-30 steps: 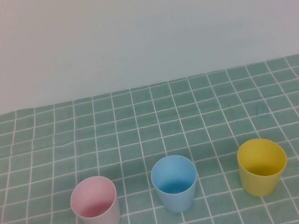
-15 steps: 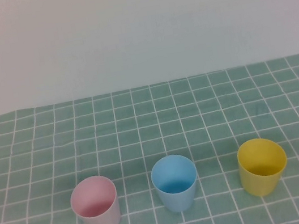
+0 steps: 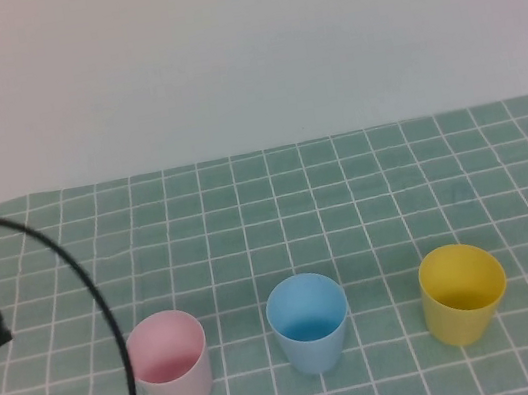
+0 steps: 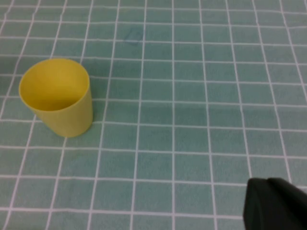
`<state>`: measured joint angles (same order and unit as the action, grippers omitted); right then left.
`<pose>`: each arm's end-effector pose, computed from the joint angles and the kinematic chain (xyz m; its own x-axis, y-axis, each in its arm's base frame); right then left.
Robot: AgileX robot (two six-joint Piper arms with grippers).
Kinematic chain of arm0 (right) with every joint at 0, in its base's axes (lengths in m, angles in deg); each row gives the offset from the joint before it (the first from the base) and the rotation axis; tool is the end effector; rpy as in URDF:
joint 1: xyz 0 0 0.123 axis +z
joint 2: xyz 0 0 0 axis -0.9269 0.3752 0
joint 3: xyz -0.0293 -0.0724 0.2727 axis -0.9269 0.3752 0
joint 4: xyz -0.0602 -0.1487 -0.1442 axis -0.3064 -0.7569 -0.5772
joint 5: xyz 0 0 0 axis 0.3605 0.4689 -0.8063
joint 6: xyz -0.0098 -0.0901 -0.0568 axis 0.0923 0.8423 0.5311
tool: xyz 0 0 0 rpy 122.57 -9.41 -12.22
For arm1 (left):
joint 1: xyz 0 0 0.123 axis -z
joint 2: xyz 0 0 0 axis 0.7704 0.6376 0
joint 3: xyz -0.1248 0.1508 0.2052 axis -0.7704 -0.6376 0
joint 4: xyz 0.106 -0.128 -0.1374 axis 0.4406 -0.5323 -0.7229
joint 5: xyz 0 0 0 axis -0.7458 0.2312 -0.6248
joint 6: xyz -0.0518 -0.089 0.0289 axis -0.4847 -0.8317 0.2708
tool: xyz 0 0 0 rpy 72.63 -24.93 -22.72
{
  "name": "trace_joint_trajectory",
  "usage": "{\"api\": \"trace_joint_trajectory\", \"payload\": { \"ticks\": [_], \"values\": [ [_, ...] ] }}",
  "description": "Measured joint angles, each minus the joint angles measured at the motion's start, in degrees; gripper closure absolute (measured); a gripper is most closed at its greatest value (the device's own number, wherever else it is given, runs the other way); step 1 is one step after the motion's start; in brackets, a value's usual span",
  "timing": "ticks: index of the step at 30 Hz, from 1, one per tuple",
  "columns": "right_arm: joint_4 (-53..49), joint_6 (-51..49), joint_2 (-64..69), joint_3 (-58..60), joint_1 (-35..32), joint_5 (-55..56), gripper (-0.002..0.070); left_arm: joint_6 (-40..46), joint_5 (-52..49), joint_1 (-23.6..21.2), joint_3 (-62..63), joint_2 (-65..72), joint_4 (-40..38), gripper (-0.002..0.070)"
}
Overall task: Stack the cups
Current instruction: Pick up the pink cup
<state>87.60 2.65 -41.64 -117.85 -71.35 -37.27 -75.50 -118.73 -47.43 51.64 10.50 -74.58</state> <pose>0.0480 0.0068 0.2913 -0.5807 -0.0555 -0.8122 -0.0670 0.9975 -0.0203 0.1466 -0.0169 0.3045 -0.5906 -0.1171 -0.7984 0.0355 0.9847 -0.1707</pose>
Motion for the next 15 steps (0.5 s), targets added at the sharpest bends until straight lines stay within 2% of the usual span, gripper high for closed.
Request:
{"api": "trace_joint_trajectory", "payload": {
  "ticks": [9, 15],
  "values": [
    [0.0, 0.63, 0.0, -0.48, 0.0, -3.31, 0.0678, 15.35, -13.27, 0.0, 11.75, 10.94, -13.84, 0.0679],
    [1.34, 0.43, 0.0, -0.48, 0.0, -3.92, 0.0678, 18.36, -8.52, 0.0, 13.47, 12.84, -18.85, 0.0679]
  ]
}}
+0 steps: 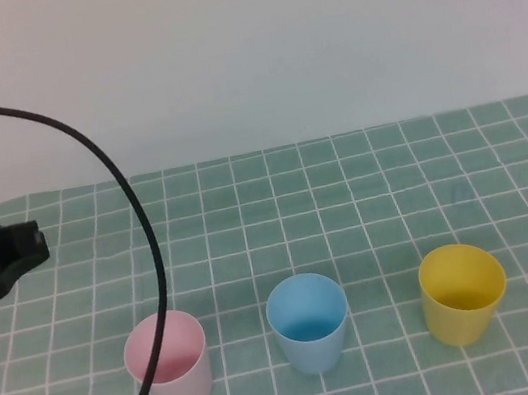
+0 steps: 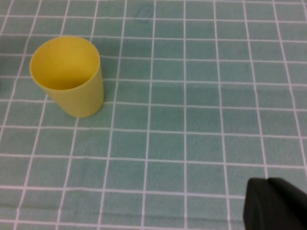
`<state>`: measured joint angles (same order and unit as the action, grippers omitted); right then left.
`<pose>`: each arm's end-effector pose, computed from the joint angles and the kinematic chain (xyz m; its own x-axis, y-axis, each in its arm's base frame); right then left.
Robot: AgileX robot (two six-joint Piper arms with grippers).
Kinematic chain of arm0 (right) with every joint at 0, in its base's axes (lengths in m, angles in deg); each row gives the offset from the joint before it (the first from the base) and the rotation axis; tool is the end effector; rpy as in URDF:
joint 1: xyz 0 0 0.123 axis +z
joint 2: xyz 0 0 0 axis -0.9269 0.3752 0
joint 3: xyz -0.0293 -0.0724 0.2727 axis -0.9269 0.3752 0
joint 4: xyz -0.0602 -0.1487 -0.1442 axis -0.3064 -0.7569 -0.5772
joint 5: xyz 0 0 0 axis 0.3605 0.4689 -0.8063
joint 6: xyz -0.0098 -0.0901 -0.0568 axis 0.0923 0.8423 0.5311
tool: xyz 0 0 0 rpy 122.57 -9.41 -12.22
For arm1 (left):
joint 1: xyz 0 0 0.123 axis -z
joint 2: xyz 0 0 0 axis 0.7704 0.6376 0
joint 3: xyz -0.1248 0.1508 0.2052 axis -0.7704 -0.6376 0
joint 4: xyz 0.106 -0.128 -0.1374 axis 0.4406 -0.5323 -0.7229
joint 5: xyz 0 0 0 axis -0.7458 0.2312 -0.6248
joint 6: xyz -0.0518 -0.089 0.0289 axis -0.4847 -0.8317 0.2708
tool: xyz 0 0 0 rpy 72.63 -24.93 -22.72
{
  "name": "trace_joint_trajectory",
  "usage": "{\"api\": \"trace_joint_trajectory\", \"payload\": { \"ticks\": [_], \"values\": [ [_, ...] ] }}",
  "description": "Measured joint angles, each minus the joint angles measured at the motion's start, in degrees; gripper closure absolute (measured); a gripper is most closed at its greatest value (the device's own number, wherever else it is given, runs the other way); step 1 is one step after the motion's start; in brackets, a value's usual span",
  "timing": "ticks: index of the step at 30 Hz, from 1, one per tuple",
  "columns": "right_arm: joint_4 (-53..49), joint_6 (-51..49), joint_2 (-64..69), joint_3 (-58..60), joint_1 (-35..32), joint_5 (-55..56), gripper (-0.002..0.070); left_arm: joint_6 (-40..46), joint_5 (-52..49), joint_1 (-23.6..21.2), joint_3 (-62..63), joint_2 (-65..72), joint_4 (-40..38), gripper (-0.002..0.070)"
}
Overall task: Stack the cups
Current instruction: Pick up the pink cup
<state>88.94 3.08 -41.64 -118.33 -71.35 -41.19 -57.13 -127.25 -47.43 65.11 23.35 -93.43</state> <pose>0.0435 0.0097 0.2882 -0.6256 -0.0528 -0.7784 -0.0865 0.9962 0.0019 0.1931 -0.0424 0.3315 -0.6635 -0.0430 -0.7469 0.2281 0.9392 -0.2567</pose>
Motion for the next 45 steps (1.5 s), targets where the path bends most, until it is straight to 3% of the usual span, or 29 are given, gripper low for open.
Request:
{"api": "trace_joint_trajectory", "payload": {
  "ticks": [45],
  "values": [
    [0.98, 1.28, 0.0, 0.0, 0.0, -3.9, 0.0678, 5.76, -9.4, 0.11, 0.84, 2.49, 2.08, 0.0666]
  ]
}}
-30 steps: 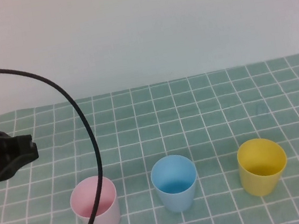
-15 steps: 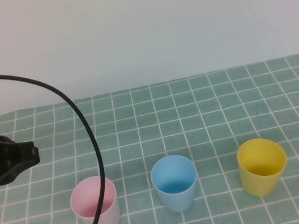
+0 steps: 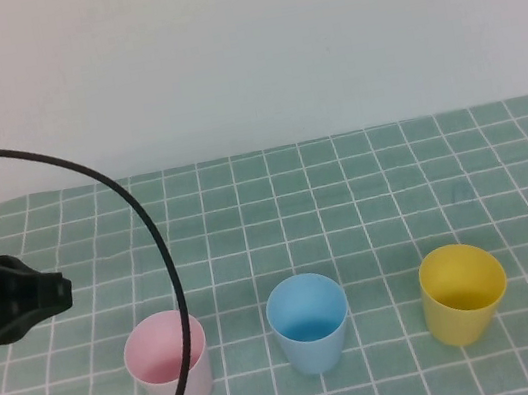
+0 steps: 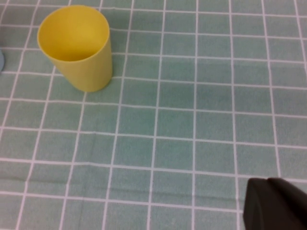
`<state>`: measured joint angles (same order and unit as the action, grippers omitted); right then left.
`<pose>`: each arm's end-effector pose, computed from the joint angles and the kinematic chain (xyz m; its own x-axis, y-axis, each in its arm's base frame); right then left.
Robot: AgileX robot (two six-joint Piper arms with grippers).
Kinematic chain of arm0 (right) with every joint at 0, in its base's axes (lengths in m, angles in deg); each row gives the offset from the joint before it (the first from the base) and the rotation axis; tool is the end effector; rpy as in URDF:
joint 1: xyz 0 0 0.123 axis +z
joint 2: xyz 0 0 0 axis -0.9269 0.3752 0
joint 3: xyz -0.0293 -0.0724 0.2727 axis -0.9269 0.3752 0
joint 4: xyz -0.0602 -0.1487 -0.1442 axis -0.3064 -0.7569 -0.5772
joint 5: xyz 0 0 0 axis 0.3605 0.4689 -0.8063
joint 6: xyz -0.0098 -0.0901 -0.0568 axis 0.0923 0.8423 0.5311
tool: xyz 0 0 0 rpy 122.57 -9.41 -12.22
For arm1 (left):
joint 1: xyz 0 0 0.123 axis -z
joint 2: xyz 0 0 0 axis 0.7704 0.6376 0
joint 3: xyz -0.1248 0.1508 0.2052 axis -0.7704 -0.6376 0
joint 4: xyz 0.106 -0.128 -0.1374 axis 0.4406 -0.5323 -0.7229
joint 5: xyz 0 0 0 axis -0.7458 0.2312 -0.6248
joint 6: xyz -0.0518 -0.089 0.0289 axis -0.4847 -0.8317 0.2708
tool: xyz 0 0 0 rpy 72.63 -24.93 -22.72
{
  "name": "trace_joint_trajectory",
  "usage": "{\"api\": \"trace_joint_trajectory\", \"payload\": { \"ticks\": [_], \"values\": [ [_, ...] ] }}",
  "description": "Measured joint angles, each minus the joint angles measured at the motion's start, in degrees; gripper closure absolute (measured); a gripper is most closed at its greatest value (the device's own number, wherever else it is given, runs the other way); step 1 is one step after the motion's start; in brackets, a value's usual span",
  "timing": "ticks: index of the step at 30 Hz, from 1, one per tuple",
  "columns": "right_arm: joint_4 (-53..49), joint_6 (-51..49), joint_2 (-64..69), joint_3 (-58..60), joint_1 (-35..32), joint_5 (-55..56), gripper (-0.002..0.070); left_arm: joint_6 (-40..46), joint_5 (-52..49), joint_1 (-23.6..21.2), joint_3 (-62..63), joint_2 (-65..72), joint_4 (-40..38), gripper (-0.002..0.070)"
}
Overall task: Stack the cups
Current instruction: Pick up the pink cup
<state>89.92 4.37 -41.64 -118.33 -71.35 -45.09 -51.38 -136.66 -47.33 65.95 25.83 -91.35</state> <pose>0.0387 0.0120 0.2830 -0.6727 -0.0710 -0.7365 -0.1149 0.9933 0.0093 0.1892 -0.0461 0.3161 -0.7520 0.1348 -0.6452 0.3362 0.9204 -0.1995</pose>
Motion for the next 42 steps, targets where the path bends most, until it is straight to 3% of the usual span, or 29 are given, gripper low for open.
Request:
{"api": "trace_joint_trajectory", "payload": {
  "ticks": [4, 9, 16, 33, 36, 42],
  "values": [
    [1.15, 1.6, 0.25, 0.0, 0.0, -0.08, 0.0675, -0.56, -2.9, 0.26, 2.17, 1.1, 0.23, 0.0571],
    [3.25, 3.0, 2.07, 0.0, 0.0, -0.62, 0.0645, -5.33, -4.36, 6.18, 5.58, 5.48, 5.71, 0.0373],
    [4.49, 4.15, 3.26, 0.0, 0.0, -0.71, 0.0637, -14.46, -4.71, 13.54, 9.52, 14.15, 17.29, 0.0309],
    [4.72, 4.42, 3.26, 0.0, 0.0, -0.71, 0.0636, -17.37, -2.78, 13.8, 11.28, 30.36, 22.13, 0.0337],
    [4.72, 4.42, 3.26, 0.0, 0.0, -0.71, 0.0636, -19.32, -2.39, 13.8, 11.28, 32.08, 23.58, 0.0386],
    [4.72, 4.51, 3.26, 0.0, 0.0, -0.71, 0.0636, -20.28, -0.92, 13.8, 11.28, 32.79, 25.12, 0.0618]
  ]
}}
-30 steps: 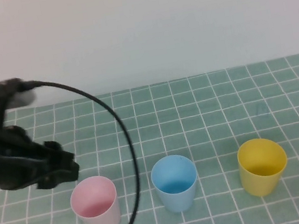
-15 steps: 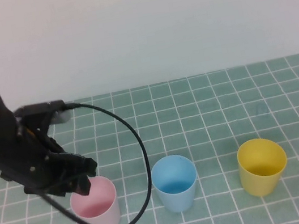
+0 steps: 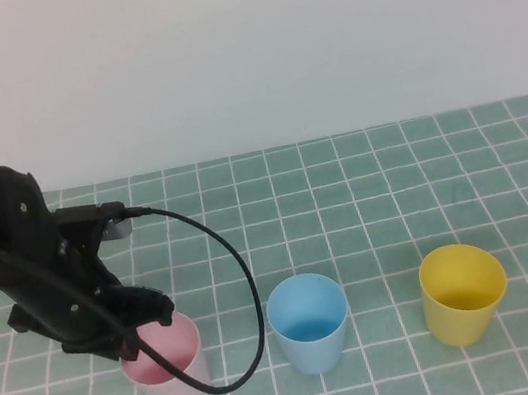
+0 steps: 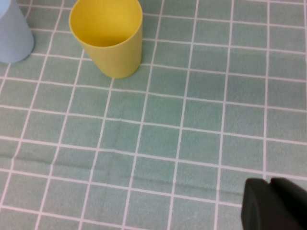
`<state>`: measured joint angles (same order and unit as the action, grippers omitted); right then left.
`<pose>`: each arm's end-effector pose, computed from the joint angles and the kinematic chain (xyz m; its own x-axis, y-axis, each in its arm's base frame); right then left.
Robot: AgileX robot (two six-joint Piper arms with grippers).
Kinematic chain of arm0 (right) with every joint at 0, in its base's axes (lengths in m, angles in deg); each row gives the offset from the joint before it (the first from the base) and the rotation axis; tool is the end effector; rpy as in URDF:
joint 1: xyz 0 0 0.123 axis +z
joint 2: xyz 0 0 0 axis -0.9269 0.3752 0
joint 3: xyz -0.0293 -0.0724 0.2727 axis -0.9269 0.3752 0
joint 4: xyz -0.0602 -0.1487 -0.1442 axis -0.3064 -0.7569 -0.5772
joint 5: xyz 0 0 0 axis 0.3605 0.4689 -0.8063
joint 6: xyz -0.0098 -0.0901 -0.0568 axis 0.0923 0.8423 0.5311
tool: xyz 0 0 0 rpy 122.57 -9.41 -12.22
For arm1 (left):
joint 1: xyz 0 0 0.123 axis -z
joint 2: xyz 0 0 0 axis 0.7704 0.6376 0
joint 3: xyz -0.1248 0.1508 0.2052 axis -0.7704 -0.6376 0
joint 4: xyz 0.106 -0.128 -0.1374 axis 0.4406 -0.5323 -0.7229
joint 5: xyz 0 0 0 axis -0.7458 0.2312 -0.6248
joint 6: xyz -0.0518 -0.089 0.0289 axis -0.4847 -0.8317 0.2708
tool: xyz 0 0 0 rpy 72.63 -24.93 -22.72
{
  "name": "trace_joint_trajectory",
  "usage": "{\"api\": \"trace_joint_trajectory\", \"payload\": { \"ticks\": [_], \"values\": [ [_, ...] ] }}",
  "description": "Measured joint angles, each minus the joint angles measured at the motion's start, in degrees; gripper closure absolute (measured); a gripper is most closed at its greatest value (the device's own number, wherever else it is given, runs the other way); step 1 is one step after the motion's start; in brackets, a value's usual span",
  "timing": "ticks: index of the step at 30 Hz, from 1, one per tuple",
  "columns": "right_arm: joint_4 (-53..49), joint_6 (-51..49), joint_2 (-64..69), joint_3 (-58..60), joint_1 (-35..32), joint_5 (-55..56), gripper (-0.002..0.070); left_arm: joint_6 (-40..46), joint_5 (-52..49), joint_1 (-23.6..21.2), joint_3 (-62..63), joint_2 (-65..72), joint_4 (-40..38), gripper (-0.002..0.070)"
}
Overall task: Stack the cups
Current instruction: Pick up the pink cup, then place the pink cup on the blue cup
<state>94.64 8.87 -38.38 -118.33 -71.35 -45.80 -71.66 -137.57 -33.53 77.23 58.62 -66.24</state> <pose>0.0469 0.0191 0.2812 -0.7050 -0.1036 -0.7016 -0.1889 0.9810 0.0450 0.2849 -0.0885 0.2155 -0.9173 0.3298 -0.2230 0.3402 0.9403 -0.0087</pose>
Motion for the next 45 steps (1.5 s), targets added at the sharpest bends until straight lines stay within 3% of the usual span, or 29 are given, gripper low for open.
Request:
{"api": "trace_joint_trajectory", "payload": {
  "ticks": [6, 11, 16, 19, 23, 27, 45],
  "values": [
    [0.12, 0.0, 0.0, 0.0, 0.0, 0.0, 0.0636, -0.04, -3.93, 0.0, 5.08, 0.0, 1.99, 0.0675],
    [0.22, 0.13, 0.0, 0.0, 0.0, 0.0, 0.0636, 0.61, -11.19, 0.0, 17.09, -0.56, 1.89, 0.0662],
    [0.15, 0.13, 0.0, 0.0, 0.0, 0.0, 0.0636, 6.73, -17.02, 0.0, 28.2, -1.8, -9.77, 0.0662],
    [0.15, 0.13, 0.0, 0.0, 0.0, 0.0, 0.0637, 9.3, -19.54, 2.58, 31.12, -1.8, -14.32, 0.0662],
    [0.15, 0.17, 0.0, 0.0, 0.0, 0.0, 0.0637, 9.41, -20.27, 9.8, 31.58, -1.45, -11.19, 0.0662],
    [0.04, 0.17, 0.0, 0.0, 0.0, 0.0, 0.0637, 9.52, -19.18, 14.12, 31.58, 0.05, -8.48, 0.0662],
    [-0.17, 0.17, 0.0, 0.0, 0.0, 0.11, 0.0638, 7.98, -19.58, 14.79, 31.58, 6.55, -7.12, 0.0662]
  ]
}}
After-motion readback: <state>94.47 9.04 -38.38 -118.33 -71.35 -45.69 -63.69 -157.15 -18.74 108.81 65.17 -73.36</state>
